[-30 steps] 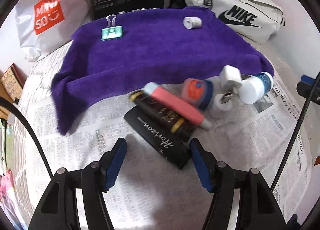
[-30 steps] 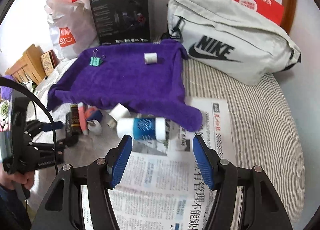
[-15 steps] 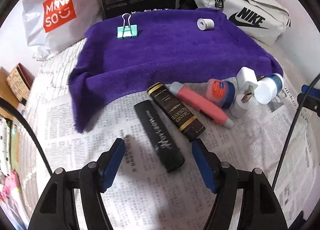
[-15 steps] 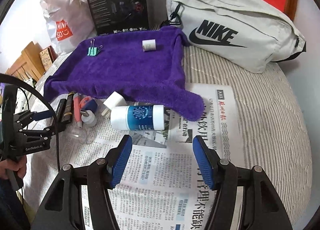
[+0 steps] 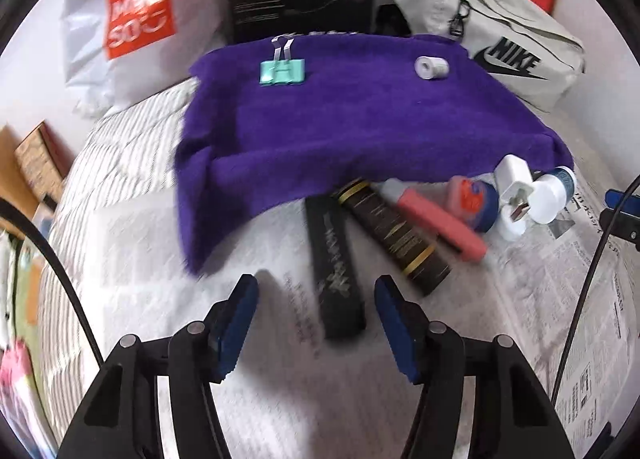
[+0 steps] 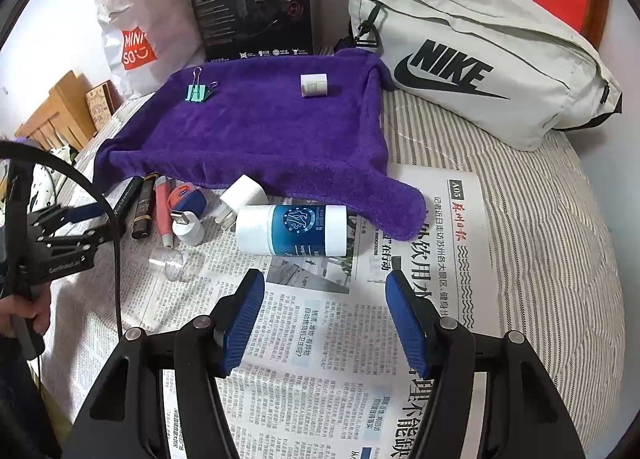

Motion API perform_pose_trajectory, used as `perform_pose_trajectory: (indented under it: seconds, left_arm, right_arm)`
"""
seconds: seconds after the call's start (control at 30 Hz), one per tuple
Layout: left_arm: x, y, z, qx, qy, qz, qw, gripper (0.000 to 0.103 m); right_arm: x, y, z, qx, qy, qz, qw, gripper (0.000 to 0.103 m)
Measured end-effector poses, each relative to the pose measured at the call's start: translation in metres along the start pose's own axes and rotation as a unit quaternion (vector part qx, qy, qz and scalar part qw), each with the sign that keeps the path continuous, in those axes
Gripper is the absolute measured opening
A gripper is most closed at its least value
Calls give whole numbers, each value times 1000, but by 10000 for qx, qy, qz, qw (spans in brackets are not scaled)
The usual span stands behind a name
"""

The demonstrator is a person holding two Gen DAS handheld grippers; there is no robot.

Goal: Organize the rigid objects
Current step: 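Grasp the black Horizon case with the left gripper while the right grasps the blue-white bottle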

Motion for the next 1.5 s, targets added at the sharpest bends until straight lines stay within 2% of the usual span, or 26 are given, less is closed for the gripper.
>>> perform_pose_trajectory:
  seconds: [0.07, 0.13, 0.2, 0.3, 0.53, 0.67, 0.8, 0.87, 0.93, 1.03, 1.3, 1.43, 1.5]
  left_arm:
    - [2, -1, -5, 21, -13, 36, 10000, 52]
    - [0, -1, -9, 67, 94, 66, 9999, 33]
    - [-4, -1, -11, 89, 189, 190, 9996, 21]
    - [-8, -1, -11, 102, 278, 291, 9991, 21]
    - [-1, -4, -17, 67, 192, 7, 9998, 23]
    - [-3, -5, -21, 12, 315, -31, 9995, 22]
    - [-2, -5, -19, 49, 236, -109, 9996, 22]
    - [-3, -5, -19, 59, 239, -82, 9997, 22]
    - [-3, -5, -19, 69, 236, -74, 9997, 22]
    - [-3, -5, -18, 83, 219, -63, 9997, 22]
    - [-4, -4, -17, 105, 256, -36, 9996, 22]
    - [-4, -4, -18, 120, 268, -25, 9996, 22]
    - [-3, -4, -18, 132, 270, -45, 9995, 22]
  right_arm:
    - [0, -1, 0, -34, -9, 17, 10000, 63]
    - [1, -2, 0, -56, -11, 38, 10000, 63]
    - [2, -4, 0, -83, -28, 42, 10000, 63]
    - [4, -6, 0, -125, -42, 55, 9999, 63]
    - [5, -8, -3, -124, -49, 10, 9999, 62]
    - [3, -11, -7, -85, -41, -78, 9999, 63]
    - [-6, -15, -16, -15, 1, -183, 9998, 63]
    - [-12, -17, -21, 29, 31, -231, 9997, 67]
    - [-17, -20, -26, 107, 49, -167, 9998, 82]
    - [-22, -24, -30, 133, 41, -189, 9997, 87]
    - [-22, -49, -40, 1, -167, -30, 9999, 87]
    - [-22, -57, -39, 26, -192, -115, 9997, 77]
    - [-21, -57, -40, 79, -225, -160, 9996, 76]
Point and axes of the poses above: each gripper's, at about its wrist camera, not at the fingertips, and y roughly against the way its jaws point, x to its right, z to its underside, the point moved 3 cm from there along -y, roughly the way its jaws point, and after that the axes turned 11 degrees about -x, right-handed, at the moved point
